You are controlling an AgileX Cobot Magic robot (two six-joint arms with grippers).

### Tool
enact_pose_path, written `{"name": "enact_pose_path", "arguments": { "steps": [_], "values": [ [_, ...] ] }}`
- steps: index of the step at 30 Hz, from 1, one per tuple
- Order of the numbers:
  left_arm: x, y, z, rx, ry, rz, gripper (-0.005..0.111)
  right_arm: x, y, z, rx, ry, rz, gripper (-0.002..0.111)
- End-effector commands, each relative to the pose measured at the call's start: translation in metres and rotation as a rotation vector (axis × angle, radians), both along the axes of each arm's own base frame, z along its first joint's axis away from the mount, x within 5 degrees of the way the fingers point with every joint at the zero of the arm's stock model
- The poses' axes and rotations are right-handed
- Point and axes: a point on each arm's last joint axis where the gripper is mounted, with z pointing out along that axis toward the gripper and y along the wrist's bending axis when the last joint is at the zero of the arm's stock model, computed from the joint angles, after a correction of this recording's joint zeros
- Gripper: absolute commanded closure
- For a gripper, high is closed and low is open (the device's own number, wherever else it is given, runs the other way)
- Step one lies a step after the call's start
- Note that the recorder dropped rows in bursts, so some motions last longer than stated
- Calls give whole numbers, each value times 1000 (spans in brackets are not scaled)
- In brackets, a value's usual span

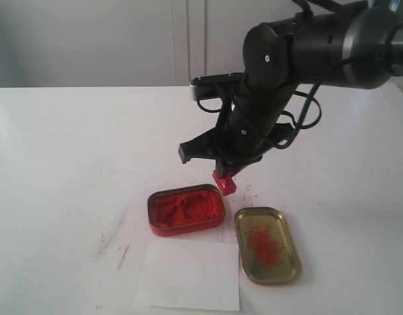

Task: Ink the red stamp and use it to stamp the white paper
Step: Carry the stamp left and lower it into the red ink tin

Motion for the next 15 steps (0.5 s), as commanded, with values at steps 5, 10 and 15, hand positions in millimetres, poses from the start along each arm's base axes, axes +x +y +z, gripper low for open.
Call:
{"name": "enact_pose_path", "arguments": {
  "steps": [5,10,15],
  "values": [
    [0,0,-1,-1,1,-6,107,20,22,-9,18,50,66,108],
    [0,0,-1,-1,1,-6,107,25,30,-22,39,111,88,108],
    [0,0,-1,-1,1,-6,107,26,33,-35,30,145,91,108]
  ]
}}
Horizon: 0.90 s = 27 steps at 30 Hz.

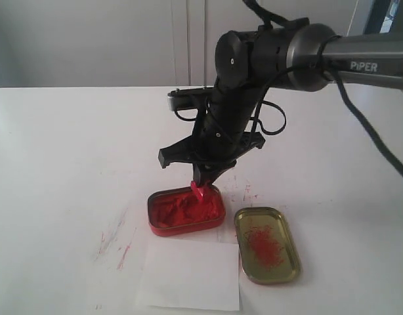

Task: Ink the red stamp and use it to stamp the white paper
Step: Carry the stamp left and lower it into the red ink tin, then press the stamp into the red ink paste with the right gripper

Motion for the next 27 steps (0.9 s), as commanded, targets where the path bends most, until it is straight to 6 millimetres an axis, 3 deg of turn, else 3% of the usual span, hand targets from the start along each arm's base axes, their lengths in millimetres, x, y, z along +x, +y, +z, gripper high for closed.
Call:
{"name": "enact_pose_path", "arguments": {
  "steps": [1,7,27],
  "values": [
    [0,0,-1,-1,1,-6,107,1,3,-7,-5,17,18,108],
    [0,0,-1,-1,1,-6,107,3,7,-24,-1,52,15,108],
    [0,0,-1,-1,1,-6,107,10,9,-46,-17,36,11,108]
  ]
}}
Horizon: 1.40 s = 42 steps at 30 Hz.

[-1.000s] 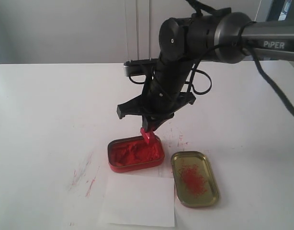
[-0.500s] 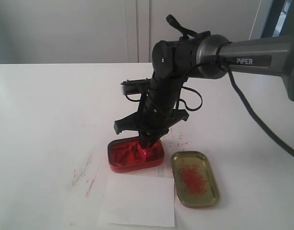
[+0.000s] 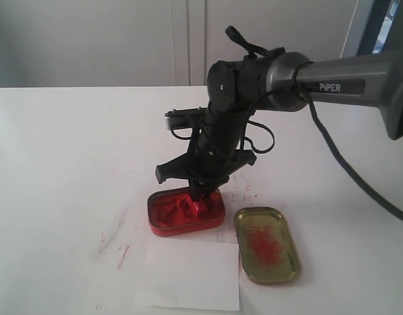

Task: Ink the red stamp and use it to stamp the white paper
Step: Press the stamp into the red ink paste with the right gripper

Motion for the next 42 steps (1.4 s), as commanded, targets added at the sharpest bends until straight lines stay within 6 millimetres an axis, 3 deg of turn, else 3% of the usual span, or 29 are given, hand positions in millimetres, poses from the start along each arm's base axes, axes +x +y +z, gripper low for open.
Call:
{"name": "enact_pose_path", "arguments": {
  "steps": [1,21,42],
  "values": [
    [0,0,-1,-1,1,-6,107,3,0,-10,-21,8,18,108],
    [0,0,-1,-1,1,-6,107,2,0,-70,-98,137,15,108],
    [0,0,-1,-1,1,-6,107,2,0,-72,-100,146,-1,108]
  ]
}}
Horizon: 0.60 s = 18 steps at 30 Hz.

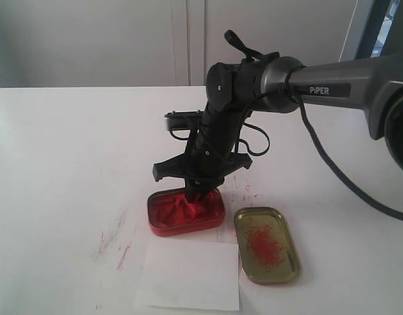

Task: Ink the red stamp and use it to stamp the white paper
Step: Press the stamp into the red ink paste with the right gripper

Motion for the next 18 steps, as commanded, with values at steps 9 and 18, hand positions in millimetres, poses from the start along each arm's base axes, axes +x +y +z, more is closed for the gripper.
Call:
{"name": "enact_pose_path", "arguments": {
  "steps": [9,18],
  "values": [
    [0,0,-1,-1,1,-6,107,-3,-6,-26,-58,33,-8,108],
    [0,0,-1,-1,1,-6,107,-3,-6,2,-23,-24,-9,108]
  ]
}}
